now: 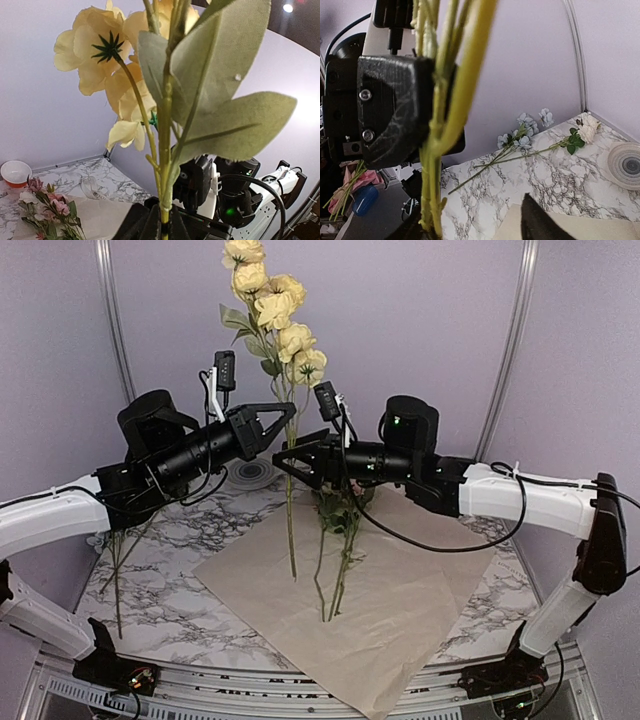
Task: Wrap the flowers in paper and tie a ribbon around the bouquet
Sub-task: Pass from the left arm to the right, then place the fake flower on the flattened wrapping paper.
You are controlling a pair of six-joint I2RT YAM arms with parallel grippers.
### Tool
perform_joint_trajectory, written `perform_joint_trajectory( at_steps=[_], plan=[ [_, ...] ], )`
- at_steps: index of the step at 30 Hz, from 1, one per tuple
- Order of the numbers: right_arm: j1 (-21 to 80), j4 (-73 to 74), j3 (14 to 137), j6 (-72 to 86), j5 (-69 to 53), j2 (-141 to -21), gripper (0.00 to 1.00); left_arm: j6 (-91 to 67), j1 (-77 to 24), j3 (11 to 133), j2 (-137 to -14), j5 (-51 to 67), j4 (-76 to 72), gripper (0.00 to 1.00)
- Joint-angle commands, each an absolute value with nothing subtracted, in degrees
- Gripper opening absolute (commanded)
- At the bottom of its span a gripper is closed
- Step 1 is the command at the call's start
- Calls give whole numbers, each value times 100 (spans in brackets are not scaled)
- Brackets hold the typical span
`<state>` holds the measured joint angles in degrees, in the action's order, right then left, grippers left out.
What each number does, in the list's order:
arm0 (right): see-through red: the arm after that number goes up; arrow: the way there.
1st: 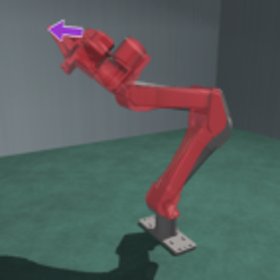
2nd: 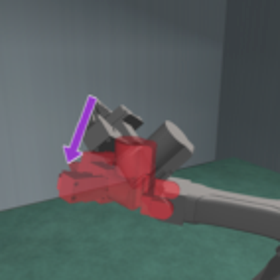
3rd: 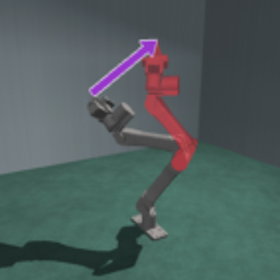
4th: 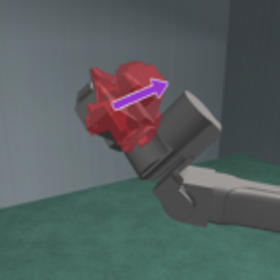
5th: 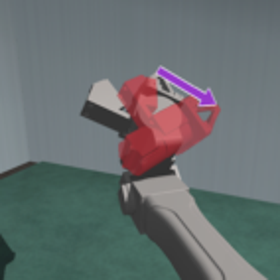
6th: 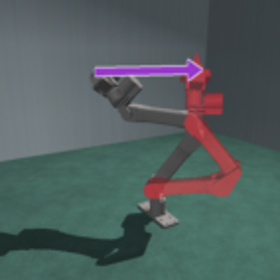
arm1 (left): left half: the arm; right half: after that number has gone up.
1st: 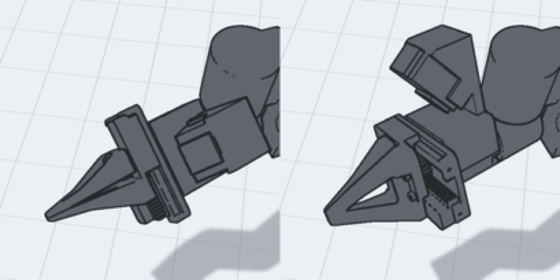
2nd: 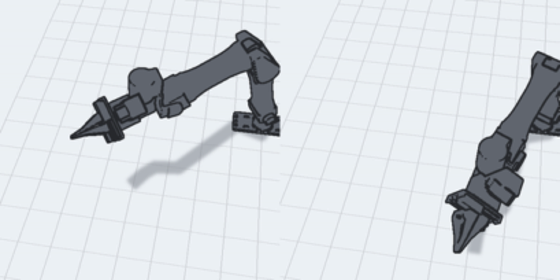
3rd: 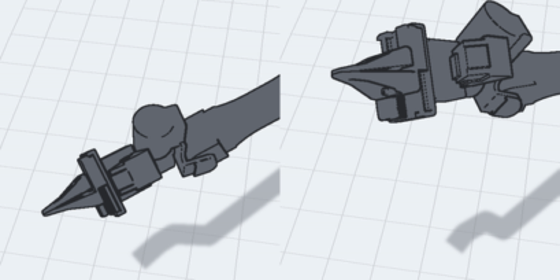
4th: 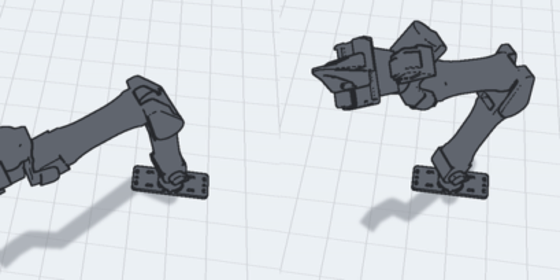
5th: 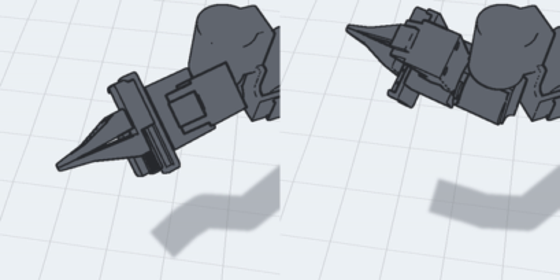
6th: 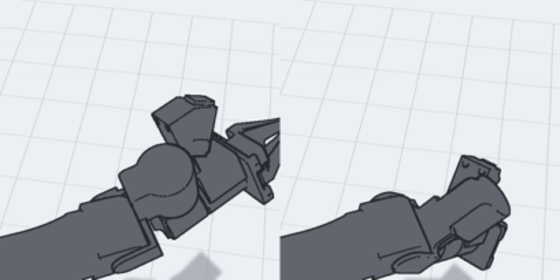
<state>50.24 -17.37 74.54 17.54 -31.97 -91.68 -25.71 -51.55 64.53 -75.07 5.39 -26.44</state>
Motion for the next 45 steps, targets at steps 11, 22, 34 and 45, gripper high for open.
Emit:
perform_joint_trajectory(
  at_steps=[11, 22, 34, 45],
  plan=[
    [3771, -773, 6813, 3367, -2781, -9304, 0, -2110, -5023, 7081, -7838, -2253, -117, 87],
    [3482, -254, 5383, 3552, -2021, -9172, 0, -2313, -3024, 6144, -8152, -2292, 1291, 90],
    [3292, -35, 5020, 3384, -1635, -9447, 22, -2157, -1047, 6015, -9534, -1759, 1722, 85],
    [3298, 506, 5142, 2940, -1240, -9012, 50, -1532, -301, 7646, -11681, -2479, 2329, 86]
  ],
)
